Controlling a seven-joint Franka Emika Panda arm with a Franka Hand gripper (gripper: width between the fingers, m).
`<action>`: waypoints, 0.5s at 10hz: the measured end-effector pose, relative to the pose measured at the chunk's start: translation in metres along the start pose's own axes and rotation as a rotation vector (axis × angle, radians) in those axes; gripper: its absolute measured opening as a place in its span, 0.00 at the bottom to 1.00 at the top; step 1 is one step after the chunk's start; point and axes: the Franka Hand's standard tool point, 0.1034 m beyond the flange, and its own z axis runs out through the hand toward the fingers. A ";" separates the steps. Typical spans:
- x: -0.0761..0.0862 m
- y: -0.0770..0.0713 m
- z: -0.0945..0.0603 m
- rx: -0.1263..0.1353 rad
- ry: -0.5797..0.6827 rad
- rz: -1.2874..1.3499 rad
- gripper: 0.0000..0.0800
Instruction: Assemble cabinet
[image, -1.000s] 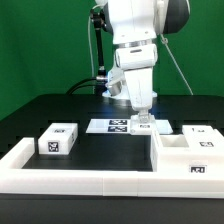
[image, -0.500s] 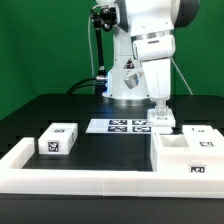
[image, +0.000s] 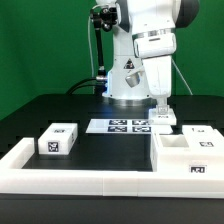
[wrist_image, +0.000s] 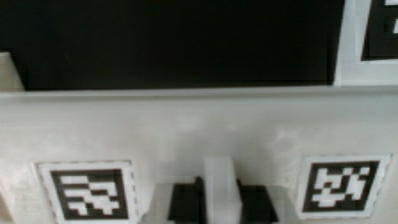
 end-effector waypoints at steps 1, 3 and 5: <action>0.004 0.006 -0.001 -0.010 -0.002 -0.051 0.08; 0.004 0.009 0.000 -0.010 0.002 -0.070 0.08; 0.004 0.008 0.001 -0.009 0.003 -0.069 0.08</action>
Offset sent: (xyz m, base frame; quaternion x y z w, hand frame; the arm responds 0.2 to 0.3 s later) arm 0.0000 0.0000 0.0000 0.0000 0.0000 0.0000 1.0000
